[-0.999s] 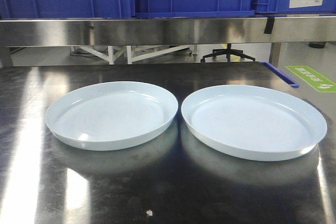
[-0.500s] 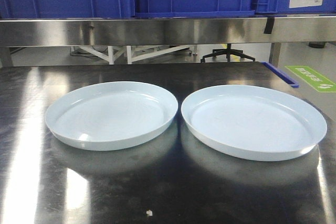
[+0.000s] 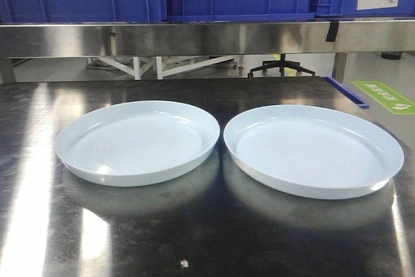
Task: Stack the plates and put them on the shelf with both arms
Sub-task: 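Release the plate and raise the left gripper away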
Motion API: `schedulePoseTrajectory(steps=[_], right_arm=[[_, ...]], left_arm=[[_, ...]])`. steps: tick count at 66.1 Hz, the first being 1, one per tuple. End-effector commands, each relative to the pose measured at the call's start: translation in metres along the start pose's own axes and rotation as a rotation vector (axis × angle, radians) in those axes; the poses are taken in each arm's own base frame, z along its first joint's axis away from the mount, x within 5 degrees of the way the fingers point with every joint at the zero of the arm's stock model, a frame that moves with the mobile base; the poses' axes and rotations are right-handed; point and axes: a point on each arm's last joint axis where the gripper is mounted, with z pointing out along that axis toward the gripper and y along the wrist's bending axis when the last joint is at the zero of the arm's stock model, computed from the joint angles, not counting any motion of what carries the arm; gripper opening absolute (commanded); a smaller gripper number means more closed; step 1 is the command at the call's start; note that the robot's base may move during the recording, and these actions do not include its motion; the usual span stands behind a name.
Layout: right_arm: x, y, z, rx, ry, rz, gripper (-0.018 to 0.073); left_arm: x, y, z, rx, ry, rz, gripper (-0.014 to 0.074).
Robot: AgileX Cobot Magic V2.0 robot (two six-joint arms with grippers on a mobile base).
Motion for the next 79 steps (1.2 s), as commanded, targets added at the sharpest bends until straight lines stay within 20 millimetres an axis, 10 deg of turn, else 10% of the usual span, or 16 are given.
schedulePoseTrajectory(steps=[1, 29, 44, 79], right_arm=[[-0.015, 0.005, -0.010, -0.033, -0.100, -0.004, 0.0550], [-0.013, 0.005, -0.010, -0.027, -0.081, -0.004, 0.0519], [-0.008, 0.003, -0.009, -0.012, -0.027, -0.004, 0.0034], [0.013, 0.001, -0.005, 0.013, 0.225, -0.068, 0.0062]], left_arm=[[-0.015, 0.000, -0.004, 0.018, -0.097, 0.007, 0.0085], [-0.015, 0.000, -0.004, 0.018, -0.097, 0.007, 0.0084], [-0.015, 0.000, -0.004, 0.018, -0.097, 0.007, 0.0083], [-0.015, 0.000, -0.004, 0.018, -0.097, 0.007, 0.0083]])
